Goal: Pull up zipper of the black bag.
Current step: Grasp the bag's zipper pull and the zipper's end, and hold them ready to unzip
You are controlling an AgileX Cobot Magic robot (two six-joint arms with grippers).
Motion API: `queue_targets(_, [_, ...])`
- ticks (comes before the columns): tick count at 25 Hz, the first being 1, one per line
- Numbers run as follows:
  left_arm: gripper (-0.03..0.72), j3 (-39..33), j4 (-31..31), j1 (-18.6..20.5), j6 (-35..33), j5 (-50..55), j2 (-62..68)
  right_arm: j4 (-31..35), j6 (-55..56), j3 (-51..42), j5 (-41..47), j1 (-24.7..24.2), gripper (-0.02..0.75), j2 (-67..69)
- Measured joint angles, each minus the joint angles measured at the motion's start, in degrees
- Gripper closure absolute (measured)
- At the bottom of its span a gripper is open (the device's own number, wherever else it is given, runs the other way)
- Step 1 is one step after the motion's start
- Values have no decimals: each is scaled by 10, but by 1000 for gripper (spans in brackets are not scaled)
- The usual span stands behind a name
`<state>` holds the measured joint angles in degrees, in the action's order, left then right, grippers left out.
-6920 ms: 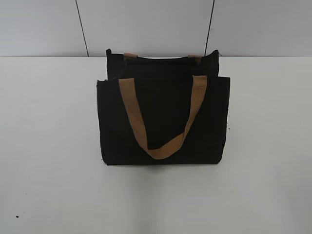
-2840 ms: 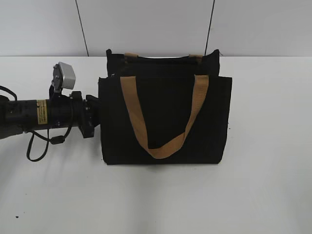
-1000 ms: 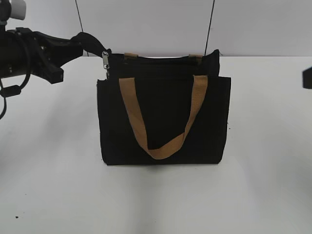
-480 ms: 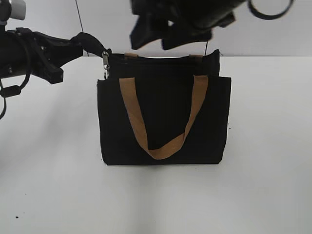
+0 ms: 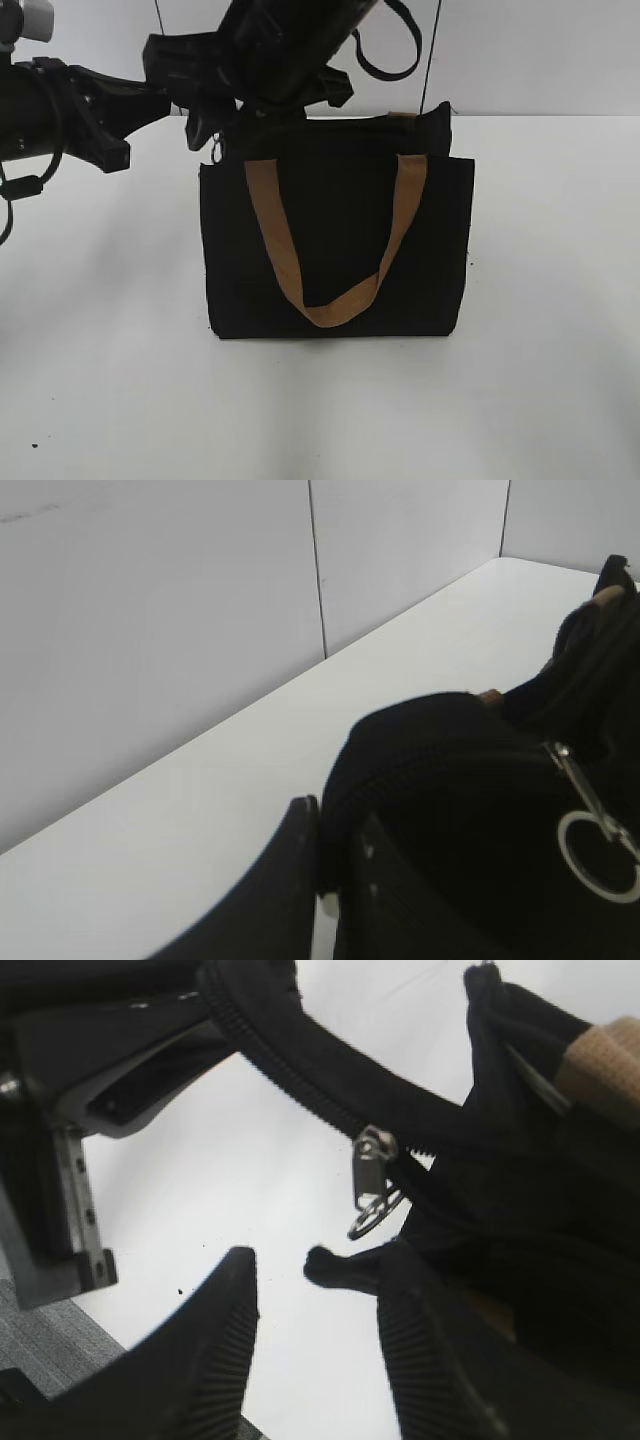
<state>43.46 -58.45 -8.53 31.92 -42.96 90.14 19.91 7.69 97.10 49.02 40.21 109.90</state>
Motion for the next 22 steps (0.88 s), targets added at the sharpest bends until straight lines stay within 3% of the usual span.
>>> queue_targets(15, [652, 0, -2, 0, 0, -49, 0, -59, 161, 14, -25, 0, 451, 41])
queue_targets(22, [652, 0, -2, 0, 0, -57, 0, -62, 221, 14, -34, 0, 632, 44])
